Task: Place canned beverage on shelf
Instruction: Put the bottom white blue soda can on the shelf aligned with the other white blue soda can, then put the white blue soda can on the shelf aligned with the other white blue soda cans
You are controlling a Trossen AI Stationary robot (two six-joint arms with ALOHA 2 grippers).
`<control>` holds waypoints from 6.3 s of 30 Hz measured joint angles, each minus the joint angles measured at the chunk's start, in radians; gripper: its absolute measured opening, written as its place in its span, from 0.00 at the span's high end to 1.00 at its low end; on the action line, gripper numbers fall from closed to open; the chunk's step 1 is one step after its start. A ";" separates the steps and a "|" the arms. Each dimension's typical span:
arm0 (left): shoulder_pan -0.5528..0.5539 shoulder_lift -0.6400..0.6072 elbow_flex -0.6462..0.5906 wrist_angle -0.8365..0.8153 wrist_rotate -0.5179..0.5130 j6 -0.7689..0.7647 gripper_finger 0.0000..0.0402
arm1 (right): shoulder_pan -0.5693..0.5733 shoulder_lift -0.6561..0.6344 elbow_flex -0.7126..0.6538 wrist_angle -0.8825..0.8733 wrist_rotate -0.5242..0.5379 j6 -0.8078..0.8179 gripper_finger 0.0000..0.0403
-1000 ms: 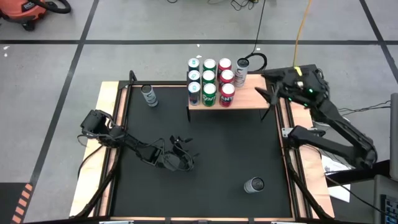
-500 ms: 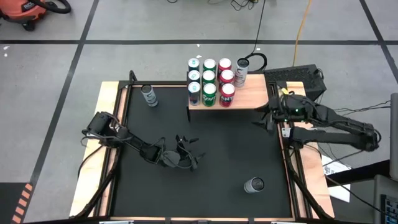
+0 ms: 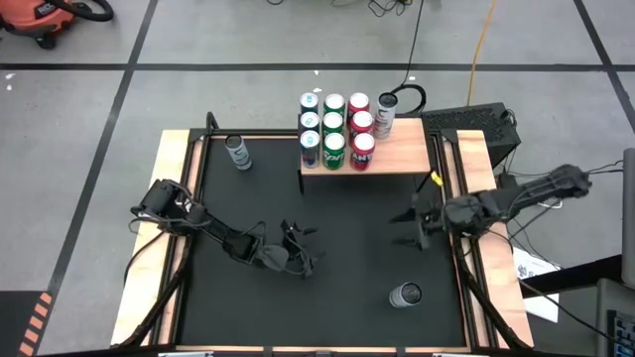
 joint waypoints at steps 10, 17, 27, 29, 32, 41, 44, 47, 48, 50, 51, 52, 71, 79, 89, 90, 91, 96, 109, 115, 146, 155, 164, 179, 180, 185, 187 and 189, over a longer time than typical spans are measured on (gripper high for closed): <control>0.002 0.000 0.000 -0.229 -0.028 -0.237 0.09 | 0.240 0.129 0.003 0.128 0.204 -0.056 0.22; 0.005 0.000 0.000 -0.239 -0.071 -0.239 0.09 | 0.356 0.270 0.166 0.011 0.270 0.005 0.22; 0.005 0.000 0.000 -0.240 -0.070 -0.238 0.09 | 0.515 0.432 0.473 -0.237 0.144 0.149 0.22; 0.005 0.000 0.000 -0.240 -0.069 -0.238 0.09 | 0.548 0.446 0.504 -0.296 0.144 0.150 0.22; 0.005 0.000 0.000 -0.240 -0.068 -0.238 0.09 | 0.586 0.466 0.537 -0.390 0.154 0.152 0.22; 0.007 0.000 0.000 -0.240 -0.064 -0.238 0.09 | 0.623 0.592 0.541 -0.501 0.156 0.159 0.22; 0.008 0.000 0.000 -0.240 -0.064 -0.238 0.09 | 0.623 0.628 0.541 -0.496 0.130 0.158 0.22; 0.011 0.000 0.000 -0.239 -0.064 -0.239 0.09 | 0.624 0.659 0.541 -0.496 0.129 0.158 0.22; 0.011 0.000 0.000 -0.239 -0.064 -0.239 0.09 | 0.624 0.668 0.541 -0.497 0.129 0.159 0.22; 0.011 0.000 0.000 -0.238 -0.064 -0.239 0.09 | 0.624 0.684 0.541 -0.497 0.129 0.159 0.22; 0.011 0.000 0.000 -0.235 -0.064 -0.239 0.09 | 0.624 0.690 0.541 -0.498 0.129 0.159 0.22; 0.011 0.000 0.000 -0.228 -0.064 -0.239 0.09 | 0.624 0.696 0.541 -0.498 0.129 0.159 0.22; 0.035 -0.002 0.000 -0.135 -0.072 -0.232 0.09 | 0.551 0.618 0.608 -0.618 0.296 0.263 0.41; 0.073 -0.002 0.000 -0.131 -0.071 -0.238 0.09 | 0.359 0.568 0.900 -1.074 0.425 0.127 0.41; 0.082 -0.002 0.000 -0.130 -0.064 -0.238 0.09 | -0.022 0.498 1.094 -1.066 0.390 -0.234 0.41; 0.082 -0.002 0.000 -0.129 -0.064 -0.238 0.09 | -0.068 0.499 1.104 -1.061 0.367 -0.283 0.41; 0.082 -0.002 0.000 -0.129 -0.064 -0.238 0.09 | -0.118 0.502 1.112 -1.051 0.340 -0.328 0.41; 0.084 -0.002 0.000 -0.124 -0.064 -0.231 0.09 | -0.366 0.557 1.150 -1.004 0.167 -0.490 0.41; 0.081 -0.002 0.000 -0.127 -0.050 -0.191 0.09 | -0.862 0.753 1.198 -1.016 -0.209 -0.675 0.41; 0.083 -0.002 0.000 -0.127 -0.038 -0.159 0.09 | -0.983 0.788 1.198 -1.013 -0.283 -0.722 0.41; 0.083 -0.001 0.000 -0.127 -0.038 -0.159 0.09 | -1.084 0.802 1.196 -0.929 -0.338 -0.730 0.22; 0.084 -0.001 0.000 -0.127 -0.038 -0.159 0.09 | -1.084 0.673 1.196 -0.918 -0.338 -0.690 0.22; 0.081 -0.092 0.000 -0.306 -0.075 -0.205 0.09 | -1.084 0.613 1.173 -0.999 -0.117 -0.599 0.22; 0.049 -0.148 0.000 -0.908 -0.276 -0.604 0.09 | -1.081 0.615 0.965 -0.831 -0.056 -0.532 0.22; 0.049 -0.148 0.000 -0.949 -0.276 -0.632 0.09 | -1.081 0.615 0.965 -0.825 -0.064 -0.533 0.22; 0.050 -0.148 0.000 -1.083 -0.278 -0.754 0.09 | -1.081 0.615 0.965 -0.798 -0.152 -0.533 0.22; 0.050 -0.148 0.000 -1.107 -0.278 -0.787 0.09 | -1.081 0.615 0.965 -0.800 -0.157 -0.537 0.22; 0.050 -0.148 0.000 -1.129 -0.278 -0.805 0.09 | -1.081 0.614 0.965 -0.807 -0.156 -0.545 0.22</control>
